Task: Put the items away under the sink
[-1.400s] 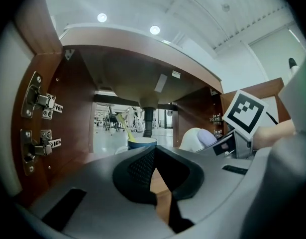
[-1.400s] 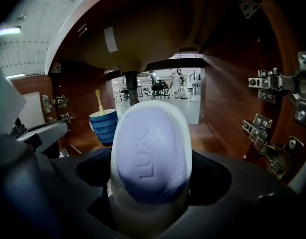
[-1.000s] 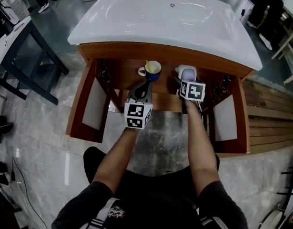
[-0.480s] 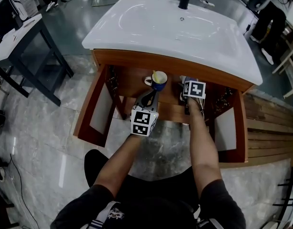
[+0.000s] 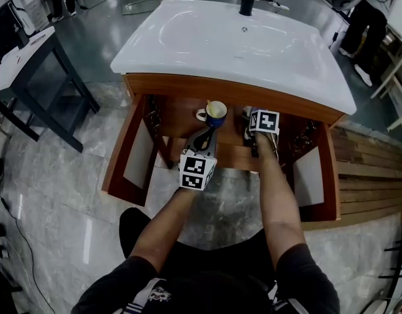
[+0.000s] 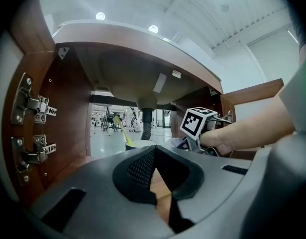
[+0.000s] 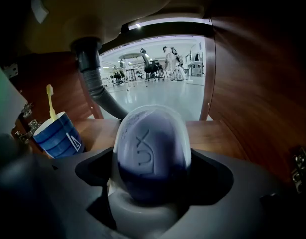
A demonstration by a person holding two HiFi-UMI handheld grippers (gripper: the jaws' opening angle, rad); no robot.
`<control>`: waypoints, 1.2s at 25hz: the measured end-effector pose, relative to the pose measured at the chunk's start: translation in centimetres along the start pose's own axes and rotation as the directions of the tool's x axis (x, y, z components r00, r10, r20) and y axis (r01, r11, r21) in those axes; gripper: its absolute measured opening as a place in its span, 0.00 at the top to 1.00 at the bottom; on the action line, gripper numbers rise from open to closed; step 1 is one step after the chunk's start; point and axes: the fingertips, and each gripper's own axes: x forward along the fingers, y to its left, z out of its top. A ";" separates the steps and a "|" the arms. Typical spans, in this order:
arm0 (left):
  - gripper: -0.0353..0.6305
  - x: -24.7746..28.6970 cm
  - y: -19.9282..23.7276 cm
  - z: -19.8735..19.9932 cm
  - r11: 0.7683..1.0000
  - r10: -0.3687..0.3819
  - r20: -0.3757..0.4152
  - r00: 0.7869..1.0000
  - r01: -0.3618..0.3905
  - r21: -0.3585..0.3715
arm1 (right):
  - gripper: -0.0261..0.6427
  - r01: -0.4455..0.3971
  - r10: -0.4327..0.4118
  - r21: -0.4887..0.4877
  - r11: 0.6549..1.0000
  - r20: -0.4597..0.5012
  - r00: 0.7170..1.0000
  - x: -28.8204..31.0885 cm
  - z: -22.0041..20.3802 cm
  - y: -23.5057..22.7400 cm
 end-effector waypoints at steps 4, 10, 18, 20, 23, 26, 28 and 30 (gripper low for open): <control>0.95 -0.4 0.2 0.1 1.000 0.002 0.003 1.000 -0.002 0.012 | 0.26 -0.015 0.015 0.011 1.000 0.003 1.000 0.1 -0.1 0.2; 0.95 -0.4 0.5 0.3 1.000 0.001 0.004 1.000 -0.001 0.019 | 0.26 0.010 -0.009 -0.027 1.000 0.058 0.998 -0.5 0.8 0.1; 0.95 -0.4 0.8 -0.1 1.000 0.005 0.004 1.000 -0.005 0.001 | 0.26 -0.008 0.018 -0.048 0.999 0.211 0.977 -4.5 2.4 1.0; 0.95 -0.4 0.8 -0.2 1.000 0.009 0.004 1.000 -0.009 -0.007 | 0.26 -0.017 0.034 -0.066 0.998 0.267 0.963 -6.3 2.5 2.0; 0.95 -0.6 0.9 0.2 1.000 0.020 0.017 1.000 -0.020 -0.020 | 0.26 -0.044 0.071 -0.085 0.995 0.355 0.932 -9.3 2.7 3.7; 0.95 -1.0 0.9 0.8 0.999 0.038 0.020 0.999 -0.037 -0.034 | 0.26 -0.053 0.100 -0.121 0.991 0.426 0.899 -12.4 2.4 5.2; 0.95 -1.2 1.3 0.9 0.997 0.060 -0.009 0.998 -0.060 -0.040 | 0.26 -0.046 0.111 -0.152 0.987 0.460 0.881 -14.3 1.9 6.2; 0.95 -1.6 1.7 1.2 0.996 0.085 -0.034 0.996 -0.086 -0.026 | 0.26 -0.039 0.126 -0.187 0.982 0.477 0.870 -15.8 1.2 7.4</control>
